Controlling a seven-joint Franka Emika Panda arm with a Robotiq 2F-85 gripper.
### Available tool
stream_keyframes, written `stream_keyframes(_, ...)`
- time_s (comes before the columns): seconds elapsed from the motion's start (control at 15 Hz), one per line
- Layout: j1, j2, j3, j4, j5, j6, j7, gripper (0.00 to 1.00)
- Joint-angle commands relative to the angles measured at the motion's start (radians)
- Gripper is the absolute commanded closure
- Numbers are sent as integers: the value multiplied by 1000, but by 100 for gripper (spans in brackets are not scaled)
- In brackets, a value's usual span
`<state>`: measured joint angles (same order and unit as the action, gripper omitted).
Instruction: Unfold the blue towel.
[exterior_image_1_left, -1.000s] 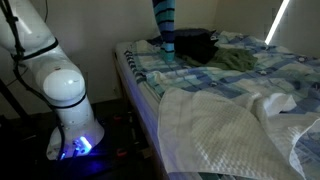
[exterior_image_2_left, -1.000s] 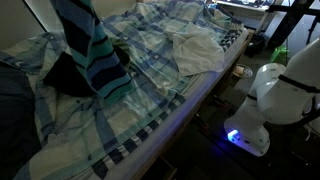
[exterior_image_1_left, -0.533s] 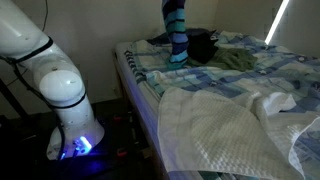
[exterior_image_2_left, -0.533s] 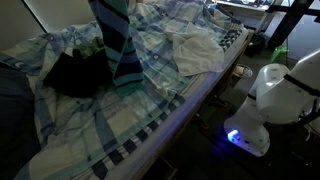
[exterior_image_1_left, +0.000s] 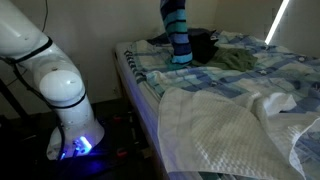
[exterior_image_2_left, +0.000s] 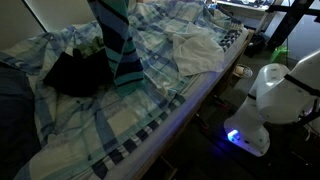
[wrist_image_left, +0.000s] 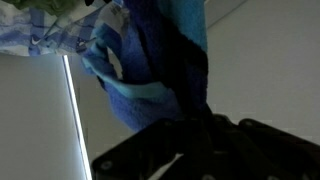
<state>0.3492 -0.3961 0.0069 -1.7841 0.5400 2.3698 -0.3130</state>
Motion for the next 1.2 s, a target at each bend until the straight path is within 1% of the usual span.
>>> stream_keyframes(0.0,4,-1,-30,31,127,17,2,99)
stream_keyframes(0.27,-30,-41,-74,18,296,25,7,99)
stream_keyframes(0.6,-113,-100,-124,-80,426,21,1,99)
stream_keyframes(0.87,-180,-129,-141,-188,488,21,-5,99)
stream_keyframes(1.13,-246,-150,-147,-266,495,23,5,99)
